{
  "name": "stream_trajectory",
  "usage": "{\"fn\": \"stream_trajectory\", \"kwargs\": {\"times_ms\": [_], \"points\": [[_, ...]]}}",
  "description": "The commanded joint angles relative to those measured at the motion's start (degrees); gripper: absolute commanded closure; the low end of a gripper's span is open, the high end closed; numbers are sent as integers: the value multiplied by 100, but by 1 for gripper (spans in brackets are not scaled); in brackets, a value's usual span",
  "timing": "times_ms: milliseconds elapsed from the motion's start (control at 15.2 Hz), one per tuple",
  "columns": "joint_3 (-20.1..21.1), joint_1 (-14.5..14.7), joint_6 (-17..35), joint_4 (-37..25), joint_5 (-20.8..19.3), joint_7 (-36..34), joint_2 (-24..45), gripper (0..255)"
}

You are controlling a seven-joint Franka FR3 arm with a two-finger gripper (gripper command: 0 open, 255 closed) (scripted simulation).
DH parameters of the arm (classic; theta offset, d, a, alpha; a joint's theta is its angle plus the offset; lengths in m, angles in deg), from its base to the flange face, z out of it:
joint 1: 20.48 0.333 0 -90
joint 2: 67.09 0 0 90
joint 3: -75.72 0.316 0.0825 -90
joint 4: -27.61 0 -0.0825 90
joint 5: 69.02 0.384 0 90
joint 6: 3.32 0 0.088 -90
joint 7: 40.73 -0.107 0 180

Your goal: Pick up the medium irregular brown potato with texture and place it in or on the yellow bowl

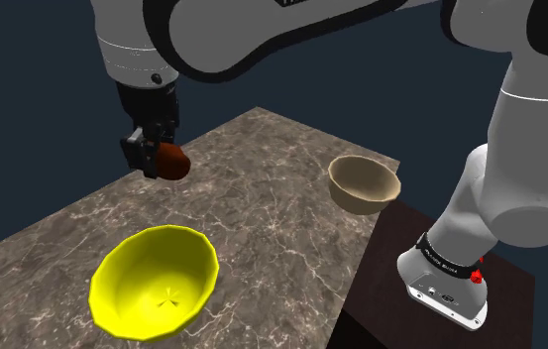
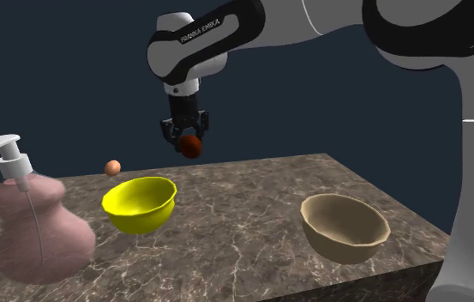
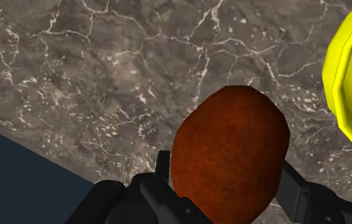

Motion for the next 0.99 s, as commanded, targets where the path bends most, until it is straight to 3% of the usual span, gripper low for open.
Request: {"fn": "stream_trajectory", "kwargs": {"times_ms": [0, 330, 924], "points": [[8, 0, -146, -124, 25, 33, -26, 255], [24, 21, -478, -439, 57, 84, -48, 255], [379, 748, -633, -321, -64, -1017, -158, 255]]}}
